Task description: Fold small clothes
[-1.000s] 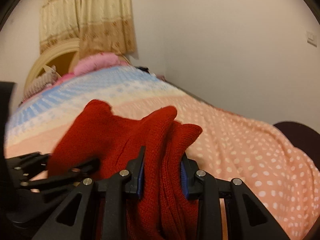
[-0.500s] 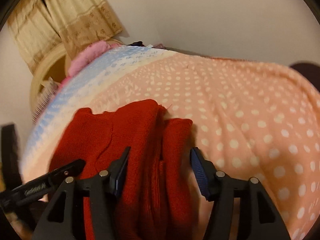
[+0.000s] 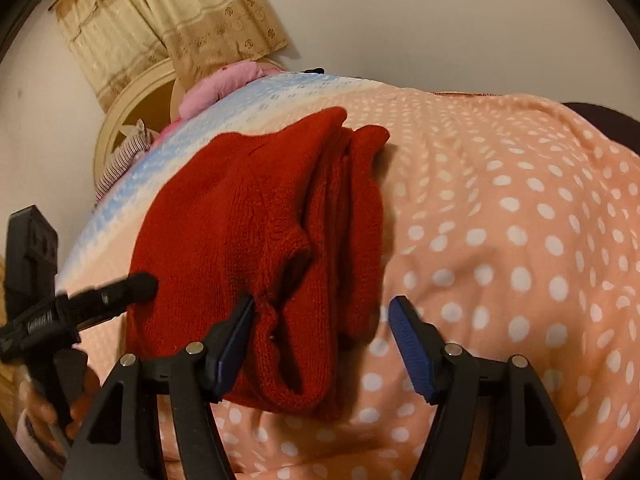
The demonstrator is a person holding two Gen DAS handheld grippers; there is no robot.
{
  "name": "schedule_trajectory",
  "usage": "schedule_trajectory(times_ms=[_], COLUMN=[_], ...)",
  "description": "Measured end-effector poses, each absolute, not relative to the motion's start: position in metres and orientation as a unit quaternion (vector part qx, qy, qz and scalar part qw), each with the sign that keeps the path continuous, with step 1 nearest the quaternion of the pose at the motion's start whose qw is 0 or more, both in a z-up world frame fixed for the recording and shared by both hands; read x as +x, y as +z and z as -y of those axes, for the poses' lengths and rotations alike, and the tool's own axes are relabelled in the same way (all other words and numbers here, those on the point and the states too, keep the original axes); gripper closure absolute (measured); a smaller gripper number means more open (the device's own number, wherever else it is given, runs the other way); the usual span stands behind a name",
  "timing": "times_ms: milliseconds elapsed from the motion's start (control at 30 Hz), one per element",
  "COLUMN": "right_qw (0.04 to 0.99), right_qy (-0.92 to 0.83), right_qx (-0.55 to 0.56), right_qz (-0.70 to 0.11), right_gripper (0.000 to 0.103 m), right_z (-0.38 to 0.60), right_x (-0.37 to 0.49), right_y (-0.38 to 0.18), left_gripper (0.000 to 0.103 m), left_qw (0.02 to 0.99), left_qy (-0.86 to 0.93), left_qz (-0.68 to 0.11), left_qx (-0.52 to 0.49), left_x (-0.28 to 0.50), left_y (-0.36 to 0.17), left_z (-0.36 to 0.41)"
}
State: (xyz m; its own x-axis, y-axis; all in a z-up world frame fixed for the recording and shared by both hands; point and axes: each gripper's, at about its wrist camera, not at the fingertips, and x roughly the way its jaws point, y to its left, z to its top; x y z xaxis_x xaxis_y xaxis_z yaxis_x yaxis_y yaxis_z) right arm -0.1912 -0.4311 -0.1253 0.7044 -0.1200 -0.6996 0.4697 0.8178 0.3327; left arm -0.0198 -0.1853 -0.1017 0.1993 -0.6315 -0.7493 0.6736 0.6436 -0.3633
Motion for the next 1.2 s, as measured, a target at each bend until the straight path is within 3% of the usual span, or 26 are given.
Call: schedule_trajectory(times_ms=[33,67,100,233,400,567,600,667,733,767,867,1200], right_qw=[0.885,0.879,0.876,0.872,0.865,0.869,0.877,0.887,0.896,0.901,0.912,0.927], right_qy=[-0.155,-0.146,-0.149,-0.162,-0.194,-0.204,-0.208,-0.222,-0.248,-0.257,-0.262,-0.293], right_qx=[0.265,0.286,0.288,0.280,0.264,0.265,0.246,0.210,0.170,0.159,0.148,0.113], right_qz=[-0.349,-0.352,-0.356,-0.367,-0.380,-0.364,-0.357,-0.347,-0.326,-0.312,-0.280,-0.206], right_gripper=[0.060,0.060,0.065,0.073,0.074,0.073,0.073,0.064,0.038,0.035,0.034,0.033], right_z=[0.432,0.432,0.431,0.422,0.420,0.407,0.397,0.383,0.368,0.363,0.348,0.313], right_x=[-0.189,-0.188,-0.189,-0.193,-0.204,-0.224,-0.230,-0.237,-0.242,-0.245,-0.246,-0.252], right_y=[-0.126,-0.127,-0.125,-0.119,-0.121,-0.104,-0.094,-0.080,-0.063,-0.057,-0.036,0.009], left_gripper=[0.014,0.019,0.033,0.038,0.038,0.033,0.028,0.017,0.007,0.007,0.000,0.000], left_qw=[0.776,0.773,0.768,0.777,0.778,0.826,0.838,0.859,0.870,0.876,0.888,0.917], left_qy=[-0.419,-0.422,-0.427,-0.417,-0.403,-0.361,-0.348,-0.326,-0.317,-0.315,-0.305,-0.293], left_qz=[-0.470,-0.471,-0.475,-0.468,-0.475,-0.413,-0.396,-0.365,-0.348,-0.336,-0.306,-0.202], left_qx=[0.035,0.044,0.043,0.065,0.080,0.133,0.141,0.150,0.146,0.144,0.158,0.181], left_x=[-0.024,-0.030,-0.030,-0.042,-0.051,-0.063,-0.065,-0.069,-0.072,-0.075,-0.081,-0.106], left_y=[-0.101,-0.099,-0.097,-0.088,-0.092,-0.074,-0.069,-0.057,-0.048,-0.042,-0.028,0.008], left_z=[0.188,0.190,0.191,0.189,0.181,0.167,0.164,0.156,0.148,0.143,0.137,0.123])
